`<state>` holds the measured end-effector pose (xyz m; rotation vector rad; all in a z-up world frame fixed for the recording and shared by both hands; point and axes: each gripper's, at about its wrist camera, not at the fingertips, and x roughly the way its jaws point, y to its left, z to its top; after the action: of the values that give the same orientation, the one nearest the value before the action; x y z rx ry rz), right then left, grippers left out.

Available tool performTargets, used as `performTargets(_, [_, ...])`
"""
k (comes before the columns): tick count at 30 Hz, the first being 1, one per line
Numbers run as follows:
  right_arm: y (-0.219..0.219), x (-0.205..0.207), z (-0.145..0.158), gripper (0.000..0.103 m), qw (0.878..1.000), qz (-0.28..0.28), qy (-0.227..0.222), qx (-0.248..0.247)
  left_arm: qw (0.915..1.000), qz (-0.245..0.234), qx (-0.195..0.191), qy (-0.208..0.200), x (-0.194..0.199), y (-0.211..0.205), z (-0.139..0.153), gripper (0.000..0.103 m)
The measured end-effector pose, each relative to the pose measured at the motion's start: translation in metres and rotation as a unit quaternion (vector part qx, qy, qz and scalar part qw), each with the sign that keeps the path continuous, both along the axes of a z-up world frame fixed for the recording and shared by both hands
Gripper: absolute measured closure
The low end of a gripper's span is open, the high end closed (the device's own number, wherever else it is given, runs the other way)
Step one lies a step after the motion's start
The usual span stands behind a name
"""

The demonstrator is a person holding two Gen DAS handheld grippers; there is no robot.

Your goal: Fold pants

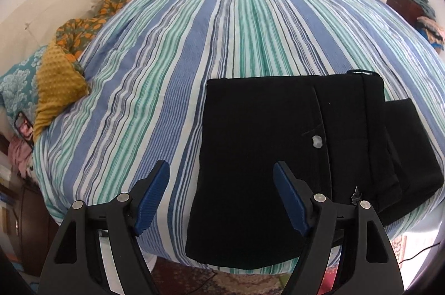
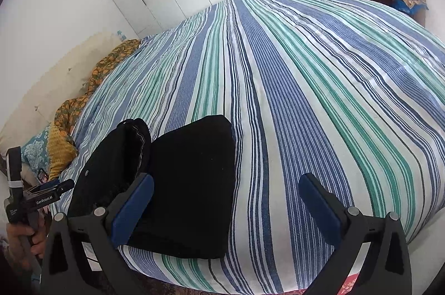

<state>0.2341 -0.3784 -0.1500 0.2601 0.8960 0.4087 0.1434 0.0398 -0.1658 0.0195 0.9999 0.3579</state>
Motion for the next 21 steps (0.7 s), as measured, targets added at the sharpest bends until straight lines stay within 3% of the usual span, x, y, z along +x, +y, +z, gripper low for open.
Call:
performTargets(4, [0.003, -0.001, 0.0, 0.0, 1.0, 0.009, -0.001, -0.002, 1.0, 0.003, -0.001, 0.002, -0.001, 0.001, -0.001, 0.024])
performTargets(10, [0.004, -0.005, 0.004, 0.0, 0.999, 0.03, -0.014, 0.014, 0.9946, 0.028, -0.095, -0.03, -0.022, 0.022, -0.006, 0.024])
performTargets(16, [0.023, -0.012, 0.013, 0.0, 0.995, 0.089, -0.027, 0.025, 0.9899, 0.024, -0.136, -0.034, -0.038, 0.021, -0.029, 0.024])
performTargets(18, [0.037, -0.015, 0.014, 0.0, 0.984, 0.148, 0.009, 0.094, 0.9903, 0.018, -0.131, -0.043, -0.039, 0.017, -0.029, 0.024])
performTargets(21, [0.067, -0.014, 0.014, 0.0, 0.943, 0.243, 0.085, 0.212, 0.9884, 0.016, -0.141, -0.055, -0.041, 0.02, -0.025, 0.024])
